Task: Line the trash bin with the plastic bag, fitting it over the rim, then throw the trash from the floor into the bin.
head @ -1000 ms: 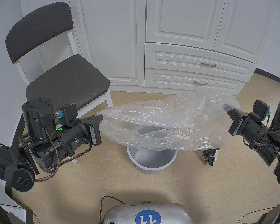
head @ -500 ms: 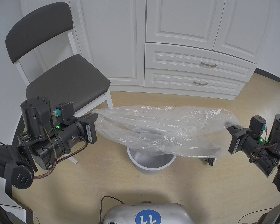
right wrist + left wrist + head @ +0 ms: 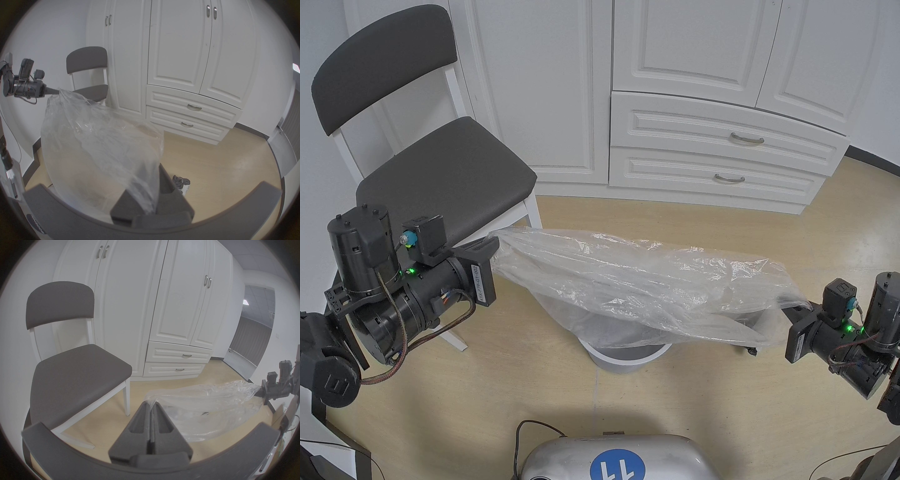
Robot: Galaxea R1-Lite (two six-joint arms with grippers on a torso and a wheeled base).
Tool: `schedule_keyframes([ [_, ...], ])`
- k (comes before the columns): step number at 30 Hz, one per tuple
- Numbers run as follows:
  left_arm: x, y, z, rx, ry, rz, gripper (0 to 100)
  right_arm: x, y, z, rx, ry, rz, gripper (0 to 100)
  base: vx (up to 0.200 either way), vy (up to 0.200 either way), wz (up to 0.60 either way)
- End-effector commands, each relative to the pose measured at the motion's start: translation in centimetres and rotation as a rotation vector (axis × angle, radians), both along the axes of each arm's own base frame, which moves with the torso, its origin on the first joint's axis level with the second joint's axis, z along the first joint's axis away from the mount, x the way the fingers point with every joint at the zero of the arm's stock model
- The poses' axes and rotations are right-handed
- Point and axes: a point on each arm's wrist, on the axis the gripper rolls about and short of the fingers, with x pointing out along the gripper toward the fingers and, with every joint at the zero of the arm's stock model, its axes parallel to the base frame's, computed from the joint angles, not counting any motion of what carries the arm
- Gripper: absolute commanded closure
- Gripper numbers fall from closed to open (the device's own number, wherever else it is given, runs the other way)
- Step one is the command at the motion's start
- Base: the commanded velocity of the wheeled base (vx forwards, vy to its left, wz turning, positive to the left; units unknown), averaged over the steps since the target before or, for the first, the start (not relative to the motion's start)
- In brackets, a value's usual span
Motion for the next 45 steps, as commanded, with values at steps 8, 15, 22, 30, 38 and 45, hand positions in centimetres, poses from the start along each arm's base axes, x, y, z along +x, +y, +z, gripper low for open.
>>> schedule_keyframes([
  [8, 0.1, 0.9, 0.2, 0.002, -0.012, 0.035, 100, 0.3, -0.3, -0.3, -0.01, 0.013, -0.02, 100, 0.0, 0.0, 0.0],
  [15, 0.3, 1.1, 0.4, -0.001, -0.018, 0.048, 100, 0.4, -0.3, -0.4, -0.033, 0.009, -0.07, 100, 0.0, 0.0, 0.0],
  [22, 0.4, 1.1, 0.6, -0.004, -0.024, 0.056, 100, 0.8, -0.1, -0.7, -0.053, 0.017, -0.12, 100, 0.0, 0.0, 0.0],
  [30, 0.3, 1.0, 0.6, -0.005, -0.027, 0.048, 100, 0.7, 0.0, -0.6, -0.05, 0.013, -0.113, 100, 0.0, 0.0, 0.0],
  [38, -0.5, -0.9, 0.4, -0.01, -0.033, -0.028, 100, 0.8, 0.5, -0.9, -0.053, 0.022, -0.085, 100, 0.0, 0.0, 0.0],
  [45, -1.3, -4.2, 0.3, -0.055, -0.101, -0.075, 100, 0.8, 2.1, -0.7, -0.001, -0.04, -0.022, 100, 0.0, 0.0, 0.0],
])
